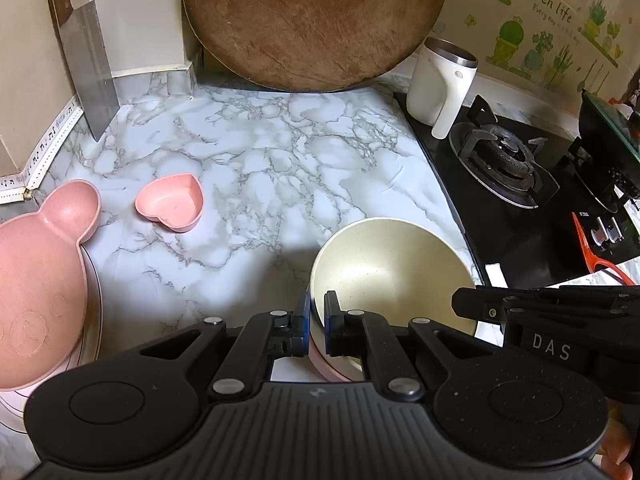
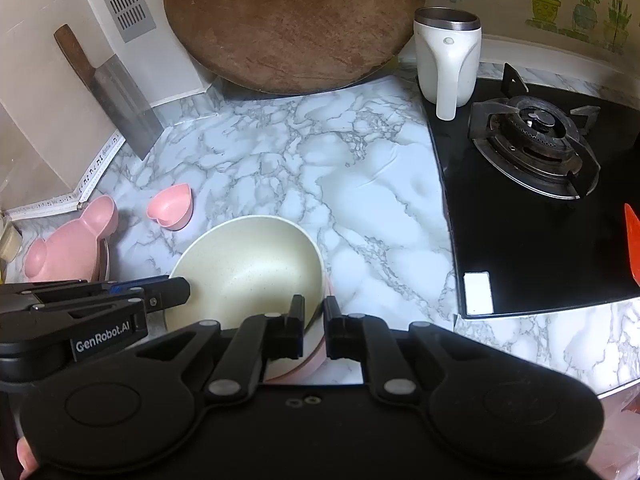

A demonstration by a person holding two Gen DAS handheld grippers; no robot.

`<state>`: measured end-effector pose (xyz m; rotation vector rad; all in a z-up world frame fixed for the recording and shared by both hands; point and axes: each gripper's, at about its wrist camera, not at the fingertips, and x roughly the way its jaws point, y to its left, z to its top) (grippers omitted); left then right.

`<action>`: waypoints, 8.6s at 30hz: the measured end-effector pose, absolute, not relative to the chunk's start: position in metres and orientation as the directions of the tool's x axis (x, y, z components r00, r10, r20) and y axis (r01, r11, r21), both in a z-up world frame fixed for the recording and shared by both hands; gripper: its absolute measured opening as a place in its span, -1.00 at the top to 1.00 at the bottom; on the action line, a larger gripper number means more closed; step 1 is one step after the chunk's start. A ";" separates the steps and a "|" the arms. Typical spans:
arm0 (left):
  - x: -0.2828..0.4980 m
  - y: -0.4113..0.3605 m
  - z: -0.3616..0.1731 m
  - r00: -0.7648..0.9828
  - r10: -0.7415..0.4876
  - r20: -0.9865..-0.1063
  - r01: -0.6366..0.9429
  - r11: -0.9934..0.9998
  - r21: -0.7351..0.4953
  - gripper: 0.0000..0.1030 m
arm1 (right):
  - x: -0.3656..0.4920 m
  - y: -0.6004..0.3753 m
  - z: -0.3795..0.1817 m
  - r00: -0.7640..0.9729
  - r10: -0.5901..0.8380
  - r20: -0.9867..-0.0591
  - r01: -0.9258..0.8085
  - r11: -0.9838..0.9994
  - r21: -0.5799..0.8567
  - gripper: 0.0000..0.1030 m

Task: Organize plates and bowls
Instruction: 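Lift the cream bowl with both grippers and carry it over the pink bowl, then lower the cream bowl into the pink bowl and open both grippers, then move both open grippers to the pink heart-shaped dish, then close both grippers on the heart-shaped dish rim, then lift the heart-shaped dish with both grippers and carry it over the cream bowl, then lower the heart-shaped dish into the cream bowl and open both grippers, then close both grippers on the rim of the nested pink and cream bowls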

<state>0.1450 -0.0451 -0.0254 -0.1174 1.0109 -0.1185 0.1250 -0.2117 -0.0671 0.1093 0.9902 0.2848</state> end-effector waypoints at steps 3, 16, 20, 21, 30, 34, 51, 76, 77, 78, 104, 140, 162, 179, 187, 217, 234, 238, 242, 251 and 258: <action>0.145 -0.045 -0.026 0.527 -0.153 -0.836 0.047 0.987 -0.151 0.89 | 0.125 -0.211 -0.068 0.513 0.287 -0.809 -0.186 0.957 0.222 0.80; 0.145 -0.041 -0.020 0.523 -0.177 -0.834 0.058 0.983 -0.172 0.88 | 0.128 -0.214 -0.061 0.510 0.295 -0.808 -0.203 0.954 0.221 0.53; 0.141 -0.038 -0.013 0.537 -0.181 -0.824 0.062 0.982 -0.176 0.88 | 0.128 -0.216 -0.052 0.520 0.299 -0.800 -0.216 0.952 0.216 0.44; 0.141 -0.038 -0.012 0.541 -0.180 -0.822 0.060 0.983 -0.176 0.88 | 0.128 -0.215 -0.049 0.525 0.302 -0.796 -0.224 0.951 0.214 0.42; 0.135 -0.019 0.010 0.601 -0.151 -0.785 0.035 0.986 -0.163 0.88 | 0.137 -0.189 -0.018 0.524 0.382 -0.761 -0.347 0.912 0.219 0.12; 0.135 0.000 0.024 0.637 -0.130 -0.760 -0.005 0.985 -0.173 0.87 | 0.145 -0.177 -0.008 0.525 0.408 -0.747 -0.387 0.896 0.218 -0.08; 0.154 0.069 0.030 0.669 -0.004 -0.743 -0.194 0.964 -0.179 0.12 | 0.189 -0.123 -0.010 0.453 0.493 -0.743 -0.507 0.828 0.240 -0.51; 0.291 0.127 -0.043 0.474 -0.138 -0.870 -0.146 0.962 -0.232 -0.49 | 0.282 -0.073 -0.080 0.258 0.489 -0.833 -0.412 0.836 0.363 -0.68; 0.294 0.128 -0.047 0.462 -0.133 -0.877 -0.144 0.964 -0.222 -0.49 | 0.286 -0.071 -0.083 0.249 0.486 -0.838 -0.415 0.835 0.361 -0.68; 0.297 0.128 -0.050 0.451 -0.130 -0.883 -0.141 0.967 -0.215 -0.49 | 0.289 -0.070 -0.086 0.243 0.480 -0.843 -0.417 0.836 0.357 -0.68; 0.320 0.113 -0.084 0.368 -0.093 -0.925 -0.089 0.987 -0.134 0.51 | 0.316 -0.033 -0.128 0.144 0.452 -0.880 -0.510 0.796 0.326 0.52; 0.286 0.070 -0.016 0.419 -0.106 -0.902 -0.028 0.991 -0.130 0.83 | 0.281 -0.080 -0.059 0.264 0.482 -0.835 -0.528 0.797 0.294 0.95; 0.212 -0.015 0.030 0.461 -0.238 -0.855 0.136 0.971 -0.197 0.83 | 0.195 -0.179 -0.017 0.374 0.449 -0.812 -0.461 0.849 0.258 0.94; 0.177 -0.057 -0.008 0.405 -0.267 -0.875 0.221 0.957 -0.189 0.83 | 0.159 -0.207 -0.054 0.373 0.389 -0.842 -0.396 0.888 0.235 0.93; 0.177 -0.064 -0.023 0.394 -0.225 -0.891 0.244 0.960 -0.135 0.83 | 0.158 -0.195 -0.065 0.380 0.351 -0.856 -0.430 0.886 0.172 0.94; 0.175 -0.066 -0.019 0.420 -0.228 -0.878 0.321 0.943 -0.092 0.82 | 0.159 -0.194 -0.061 0.374 0.355 -0.857 -0.438 0.882 0.174 0.60; 0.148 -0.049 0.007 0.525 -0.270 -0.807 0.311 0.944 -0.113 0.28 | 0.136 -0.204 -0.033 0.448 0.403 -0.798 -0.440 0.876 0.196 0.33; 0.141 -0.045 0.012 0.549 -0.276 -0.789 0.306 0.945 -0.118 0.16 | 0.129 -0.206 -0.027 0.468 0.409 -0.783 -0.442 0.876 0.193 0.14; 0.134 -0.039 0.016 0.570 -0.280 -0.773 0.303 0.946 -0.120 0.02 | 0.123 -0.210 -0.023 0.486 0.415 -0.769 -0.432 0.879 0.201 -0.12; 0.122 -0.022 0.021 0.609 -0.293 -0.737 0.259 0.952 -0.164 -0.49 | 0.114 -0.224 -0.019 0.530 0.404 -0.745 -0.385 0.898 0.213 -0.77; 0.127 -0.013 0.009 0.573 -0.309 -0.759 0.187 0.951 -0.246 -0.49 | 0.115 -0.238 -0.034 0.530 0.353 -0.771 -0.277 0.931 0.236 -0.98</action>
